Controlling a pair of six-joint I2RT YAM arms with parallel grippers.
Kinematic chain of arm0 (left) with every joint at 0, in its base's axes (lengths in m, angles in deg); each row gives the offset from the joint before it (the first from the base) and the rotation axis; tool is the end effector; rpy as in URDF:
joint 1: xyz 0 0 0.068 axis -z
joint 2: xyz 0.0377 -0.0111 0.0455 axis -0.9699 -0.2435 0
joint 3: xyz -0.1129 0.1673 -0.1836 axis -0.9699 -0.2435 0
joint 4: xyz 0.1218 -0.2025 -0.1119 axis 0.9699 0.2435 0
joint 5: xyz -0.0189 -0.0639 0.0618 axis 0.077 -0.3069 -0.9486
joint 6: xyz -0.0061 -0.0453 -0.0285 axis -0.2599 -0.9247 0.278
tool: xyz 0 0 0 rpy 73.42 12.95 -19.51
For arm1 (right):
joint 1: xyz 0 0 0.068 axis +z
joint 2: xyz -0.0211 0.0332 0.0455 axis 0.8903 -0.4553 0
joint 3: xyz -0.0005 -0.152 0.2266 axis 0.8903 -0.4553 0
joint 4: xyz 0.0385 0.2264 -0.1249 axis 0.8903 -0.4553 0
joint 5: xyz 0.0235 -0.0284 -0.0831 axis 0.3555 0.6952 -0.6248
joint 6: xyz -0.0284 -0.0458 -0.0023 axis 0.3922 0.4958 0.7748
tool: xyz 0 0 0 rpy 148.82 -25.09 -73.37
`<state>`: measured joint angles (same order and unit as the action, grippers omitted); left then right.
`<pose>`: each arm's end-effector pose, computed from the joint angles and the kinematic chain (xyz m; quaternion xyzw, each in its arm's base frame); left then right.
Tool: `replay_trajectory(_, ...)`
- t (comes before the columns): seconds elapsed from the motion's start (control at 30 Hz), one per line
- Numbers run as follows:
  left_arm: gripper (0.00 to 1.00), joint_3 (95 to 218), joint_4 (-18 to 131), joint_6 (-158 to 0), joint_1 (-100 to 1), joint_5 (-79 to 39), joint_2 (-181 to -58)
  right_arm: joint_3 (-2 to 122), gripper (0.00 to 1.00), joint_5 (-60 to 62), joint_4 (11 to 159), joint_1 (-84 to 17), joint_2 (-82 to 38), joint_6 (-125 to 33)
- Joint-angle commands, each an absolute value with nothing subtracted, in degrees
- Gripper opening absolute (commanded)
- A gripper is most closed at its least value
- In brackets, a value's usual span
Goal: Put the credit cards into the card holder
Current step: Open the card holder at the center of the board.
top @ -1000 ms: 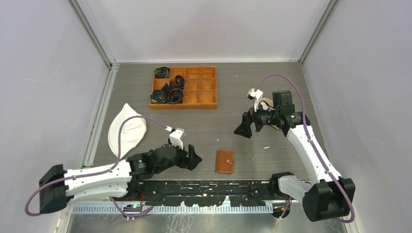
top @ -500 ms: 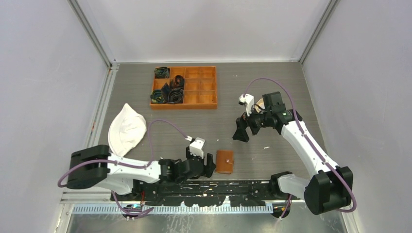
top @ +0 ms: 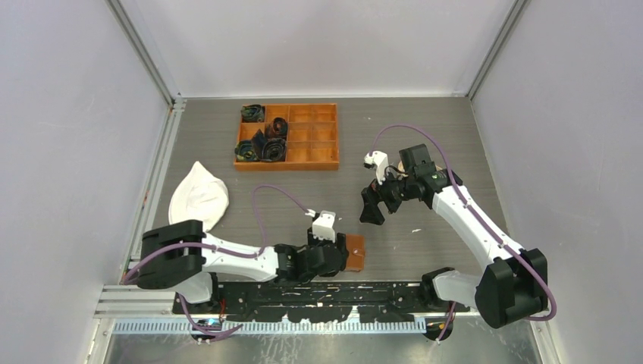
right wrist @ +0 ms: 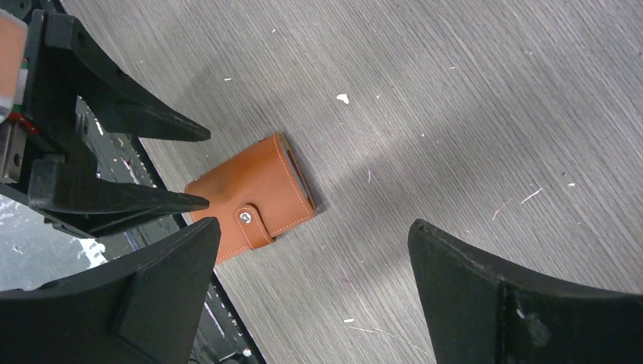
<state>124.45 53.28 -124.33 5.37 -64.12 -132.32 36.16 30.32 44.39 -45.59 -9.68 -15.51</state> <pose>0.0654 -0.2896 0.1659 0.0645 0.8784 -0.2566 0.3980 0.2138 0.0895 0.2590 -0.4014 0.8215 0.2933 0.2791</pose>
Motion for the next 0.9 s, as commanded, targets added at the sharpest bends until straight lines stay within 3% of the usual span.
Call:
replay_trajectory(0.0, 0.57, 126.90, 54.58, -126.30, 5.48, -66.87, -133.87, 37.15, 0.99, 30.13, 45.59, -45.12, -9.53, -15.90)
replay_trajectory(0.4, 0.57, 131.74, 61.62, -131.42, 3.66, -61.32, -139.73, 36.97, 0.99, 30.27, 45.35, -44.75, -10.54, -15.75)
replay_trajectory(0.57, 0.40, 132.04, 63.91, -133.13, 2.33, -59.79, -141.27, 37.06, 0.99, 30.05, 44.63, -43.93, -11.92, -14.74)
replay_trajectory(0.63, 0.21, 131.23, 62.24, -133.04, 0.41, -57.47, -142.05, 36.98, 0.99, 30.05, 44.31, -43.51, -12.27, -13.75)
replay_trajectory(0.7, 0.10, 130.26, 60.35, -132.70, -1.65, -55.61, -142.40, 36.69, 0.99, 30.20, 43.91, -43.14, -12.43, -11.92)
replay_trajectory(0.87, 0.06, 129.34, 59.00, -130.99, -5.93, -53.96, -142.24, 32.86, 0.99, 33.70, 43.21, -42.60, -10.50, -0.17)
